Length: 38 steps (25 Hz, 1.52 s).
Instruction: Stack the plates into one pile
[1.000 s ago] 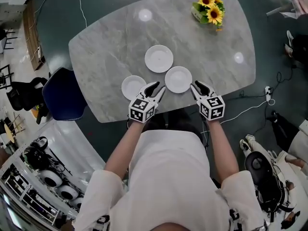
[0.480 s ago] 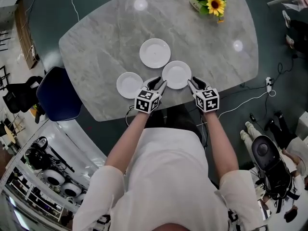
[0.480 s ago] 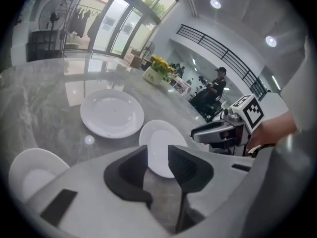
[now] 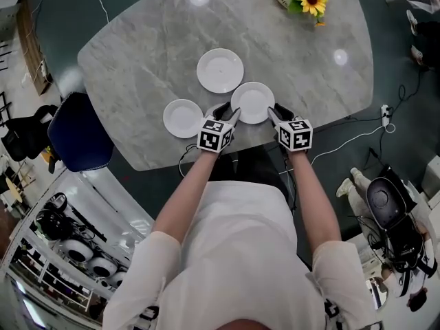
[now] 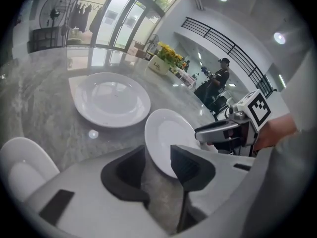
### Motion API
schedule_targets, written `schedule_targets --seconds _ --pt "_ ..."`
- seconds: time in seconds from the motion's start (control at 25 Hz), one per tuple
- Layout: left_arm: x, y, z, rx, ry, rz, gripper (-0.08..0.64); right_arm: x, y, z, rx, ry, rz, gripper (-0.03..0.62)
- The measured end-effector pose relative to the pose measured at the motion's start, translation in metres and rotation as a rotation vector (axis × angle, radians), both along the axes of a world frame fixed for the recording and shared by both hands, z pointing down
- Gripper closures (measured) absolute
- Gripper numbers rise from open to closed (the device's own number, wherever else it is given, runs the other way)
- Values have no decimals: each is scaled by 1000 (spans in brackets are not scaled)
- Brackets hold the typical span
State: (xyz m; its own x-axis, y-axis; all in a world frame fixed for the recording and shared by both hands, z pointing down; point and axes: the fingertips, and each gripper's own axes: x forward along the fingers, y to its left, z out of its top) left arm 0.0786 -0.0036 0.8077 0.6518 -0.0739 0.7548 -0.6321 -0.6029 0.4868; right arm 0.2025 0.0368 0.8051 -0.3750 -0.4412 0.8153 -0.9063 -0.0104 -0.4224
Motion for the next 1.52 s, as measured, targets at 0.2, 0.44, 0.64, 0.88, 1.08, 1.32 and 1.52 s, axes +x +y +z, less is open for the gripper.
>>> schedule_targets --seconds 0.2,0.44,0.64,0.88,1.08,1.32,1.52 --pt "1 -1 1 23 -15 -25 413 0 -7 0 19 -40 92 471" --pt "0 -1 4 -10 -36 -43 440 3 -7 2 12 -40 160 508" --pt "-1 -1 -2 -20 -41 -39 442 2 -6 -3 -4 -36 168 508" --pt "-5 -6 -14 -13 -23 -71 442 -4 -5 -13 3 -45 152 506" --pt "-10 -19 -28 9 -9 -109 442 -9 -18 -26 23 -53 136 508" --pt "-28 -43 -37 23 -4 -169 442 -26 -48 -33 35 -57 73 507" --pt "-46 -65 -38 28 -12 -216 442 -41 -79 -37 53 -55 26 506"
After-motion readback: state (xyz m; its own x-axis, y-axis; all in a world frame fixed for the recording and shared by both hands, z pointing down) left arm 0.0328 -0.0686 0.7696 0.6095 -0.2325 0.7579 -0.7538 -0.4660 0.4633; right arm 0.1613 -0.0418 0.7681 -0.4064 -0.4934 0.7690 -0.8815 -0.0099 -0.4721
